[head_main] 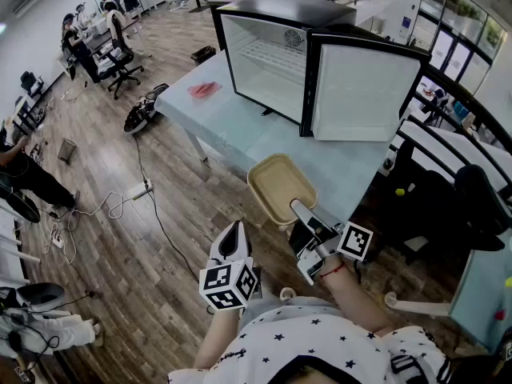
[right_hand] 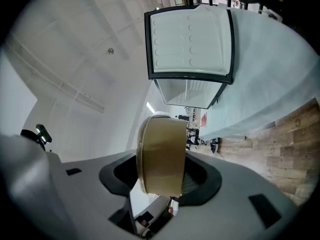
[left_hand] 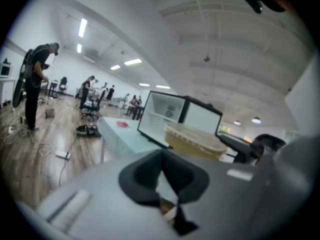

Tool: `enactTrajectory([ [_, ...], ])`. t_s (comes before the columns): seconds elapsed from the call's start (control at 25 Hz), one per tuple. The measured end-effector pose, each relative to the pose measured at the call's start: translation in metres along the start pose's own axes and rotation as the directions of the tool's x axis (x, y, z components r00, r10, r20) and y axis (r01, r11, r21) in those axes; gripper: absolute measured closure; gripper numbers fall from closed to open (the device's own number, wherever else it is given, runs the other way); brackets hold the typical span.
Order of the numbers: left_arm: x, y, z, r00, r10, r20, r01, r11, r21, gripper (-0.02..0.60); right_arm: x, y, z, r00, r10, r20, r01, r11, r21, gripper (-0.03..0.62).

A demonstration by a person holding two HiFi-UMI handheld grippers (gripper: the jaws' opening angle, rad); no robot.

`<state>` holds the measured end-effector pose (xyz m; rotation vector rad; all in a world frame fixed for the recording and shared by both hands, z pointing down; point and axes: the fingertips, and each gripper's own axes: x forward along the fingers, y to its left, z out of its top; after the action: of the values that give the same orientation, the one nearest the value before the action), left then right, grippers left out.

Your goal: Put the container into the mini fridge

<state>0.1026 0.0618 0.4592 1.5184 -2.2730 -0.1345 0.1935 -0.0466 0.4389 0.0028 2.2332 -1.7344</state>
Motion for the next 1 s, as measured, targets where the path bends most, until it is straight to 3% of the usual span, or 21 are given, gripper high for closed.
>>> enactTrajectory([
  [0.2,-0.020,-0.008,-0.010,0.999,0.025,0.028,-0.023,0.998,-0.050,0.575,-0.016,0.006,-0.011,0.999,-0.008,-0.047,0.009,1.000,0.008,0.378],
  [0.84,-0.041,-0.024,-0.014,0.999,0.020,0.032,-0.018,0.999,-0.038,0.575,-0.030,0.016,-0.022,0.998,0.009,-0.060,-0.007,0.999,0.046,0.378],
  [1.0,-0.043,-0.024,-0.017,0.999,0.026,0.030,-0.025,0.999,-0.040,0.575,-0.027,0.021,-0.021,0.997,0.048,-0.066,-0.046,0.998,0.033,0.378],
])
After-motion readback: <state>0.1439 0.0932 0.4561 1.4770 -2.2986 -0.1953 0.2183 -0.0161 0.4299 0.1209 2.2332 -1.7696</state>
